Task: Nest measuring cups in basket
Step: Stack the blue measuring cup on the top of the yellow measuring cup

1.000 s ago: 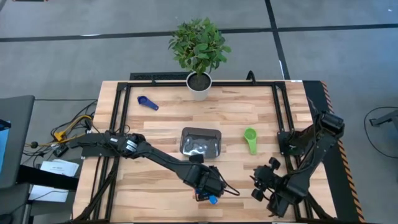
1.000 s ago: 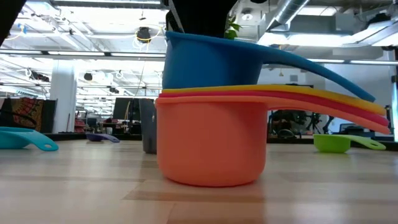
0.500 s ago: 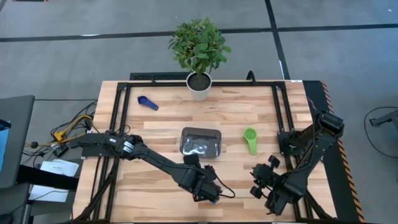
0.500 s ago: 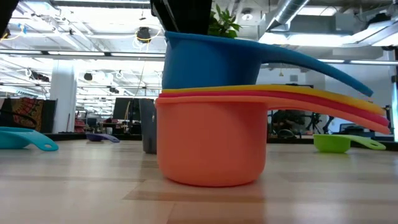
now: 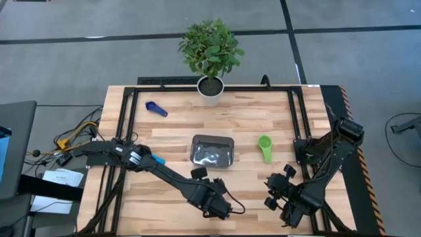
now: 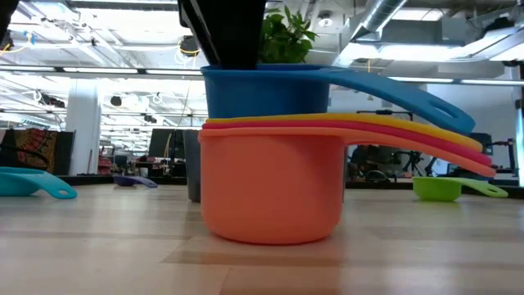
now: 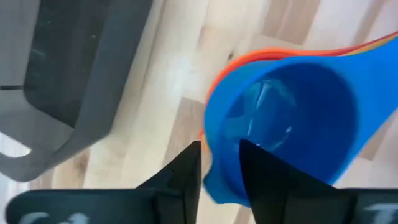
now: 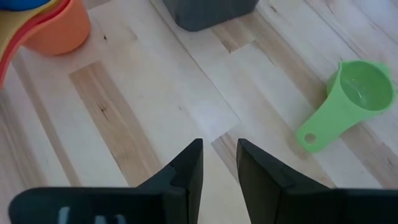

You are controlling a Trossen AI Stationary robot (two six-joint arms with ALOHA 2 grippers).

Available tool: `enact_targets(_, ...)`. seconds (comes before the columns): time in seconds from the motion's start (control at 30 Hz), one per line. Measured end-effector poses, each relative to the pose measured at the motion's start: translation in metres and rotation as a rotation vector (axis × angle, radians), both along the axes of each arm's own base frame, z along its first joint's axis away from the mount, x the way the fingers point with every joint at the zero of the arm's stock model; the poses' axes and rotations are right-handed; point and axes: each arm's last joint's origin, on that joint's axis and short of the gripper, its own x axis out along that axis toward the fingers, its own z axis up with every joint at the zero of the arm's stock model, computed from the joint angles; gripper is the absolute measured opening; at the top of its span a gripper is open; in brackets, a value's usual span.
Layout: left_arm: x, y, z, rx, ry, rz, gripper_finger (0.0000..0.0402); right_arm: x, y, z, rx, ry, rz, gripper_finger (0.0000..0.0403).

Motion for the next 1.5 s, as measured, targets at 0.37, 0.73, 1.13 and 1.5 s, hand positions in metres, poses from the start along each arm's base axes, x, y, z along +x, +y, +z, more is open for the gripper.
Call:
enact_targets(0.37, 0.0, 0.002, 0.009, -0.012, 0.003, -0.028, 0.0056, 0.0, 0.0, 0.0, 0.003, 0.002, -0.001, 0.012)
enact_targets(0.73, 0.004, 0.008, 0.021, 0.003, -0.027, -0.058, 0.0054, 0.0, 0.0, 0.0, 0.004, 0.003, -0.001, 0.012)
enact_targets(1.13, 0.011, 0.019, 0.018, -0.057, 0.029, -0.133, 0.0043, 0.0, 0.0, 0.0, 0.0, 0.006, 0.0, 0.012)
enact_targets(1.5, 0.016, 0.027, 0.018, -0.075, 0.026, -0.138, 0.0006, -0.001, -0.001, 0.0, -0.011, 0.014, 0.0, 0.012)
